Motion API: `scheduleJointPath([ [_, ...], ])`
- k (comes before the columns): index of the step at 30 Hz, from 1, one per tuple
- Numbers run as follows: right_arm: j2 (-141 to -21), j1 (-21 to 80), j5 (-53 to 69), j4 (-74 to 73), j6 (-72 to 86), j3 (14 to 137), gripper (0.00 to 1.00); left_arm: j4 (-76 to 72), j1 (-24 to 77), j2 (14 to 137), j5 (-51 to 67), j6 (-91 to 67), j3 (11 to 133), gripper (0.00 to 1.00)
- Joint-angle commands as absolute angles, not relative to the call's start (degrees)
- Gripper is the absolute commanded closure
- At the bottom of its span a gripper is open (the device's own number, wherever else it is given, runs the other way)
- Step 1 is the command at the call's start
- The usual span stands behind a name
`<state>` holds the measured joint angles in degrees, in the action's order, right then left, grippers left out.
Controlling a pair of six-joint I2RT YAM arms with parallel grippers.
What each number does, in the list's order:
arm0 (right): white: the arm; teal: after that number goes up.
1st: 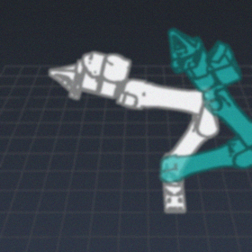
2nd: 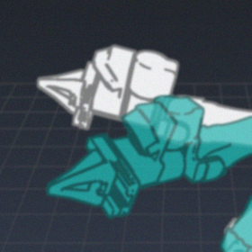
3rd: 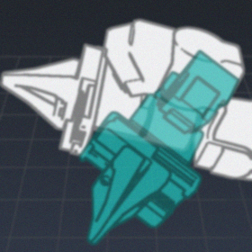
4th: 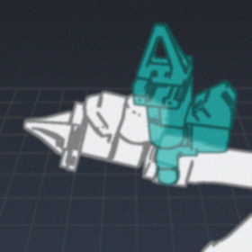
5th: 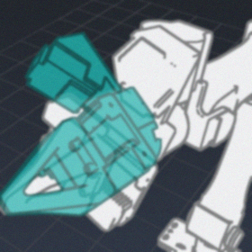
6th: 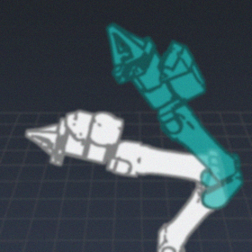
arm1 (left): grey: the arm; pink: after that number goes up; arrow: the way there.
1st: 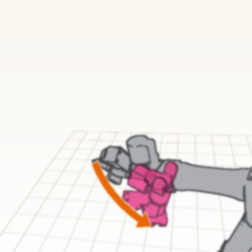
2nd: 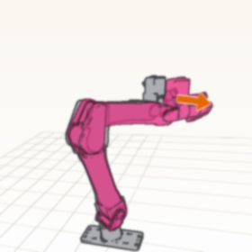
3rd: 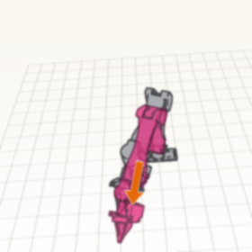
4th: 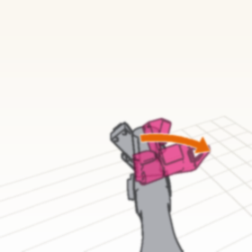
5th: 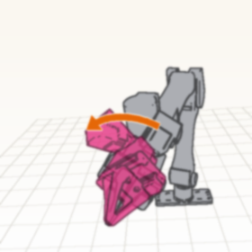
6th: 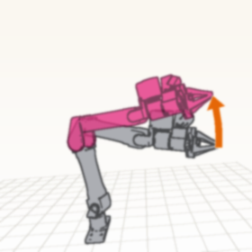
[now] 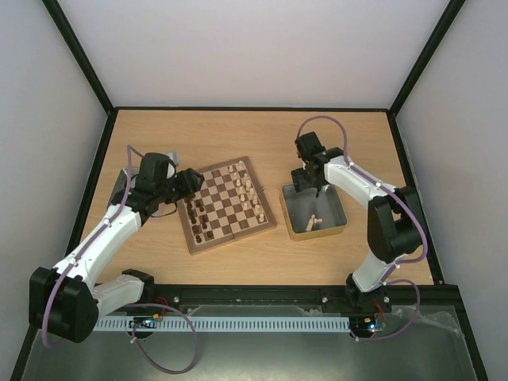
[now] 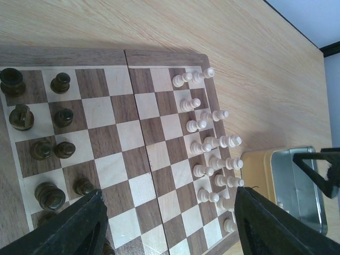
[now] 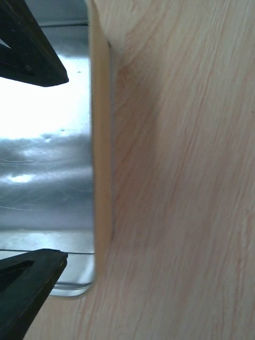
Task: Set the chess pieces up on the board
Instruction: Adjust the storage box at the center of the board.
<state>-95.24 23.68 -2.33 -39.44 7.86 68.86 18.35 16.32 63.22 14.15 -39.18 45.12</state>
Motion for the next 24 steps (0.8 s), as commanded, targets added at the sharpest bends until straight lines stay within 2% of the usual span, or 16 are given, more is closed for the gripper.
scheduleJointPath([
  [1,-99.64,23.47,-2.89,-36.73,-2.1,71.66,0.18,18.37,16.25,63.65,15.24,-37.71,47.2,0.32],
  [9,-105.08,23.47,-5.31,-37.78,-11.81,76.29,0.18,18.08,16.06,64.93,16.29,-37.39,47.09,0.32],
  [20,-110.03,23.47,-3.42,-37.07,-14.11,79.53,0.21,18.19,15.48,65.94,16.96,-37.53,48.06,0.32],
  [24,-111.41,22.87,-3.14,-37.15,-14.14,79.56,0.28,18.11,15.43,66.22,17.36,-37.67,48.25,0.32],
])
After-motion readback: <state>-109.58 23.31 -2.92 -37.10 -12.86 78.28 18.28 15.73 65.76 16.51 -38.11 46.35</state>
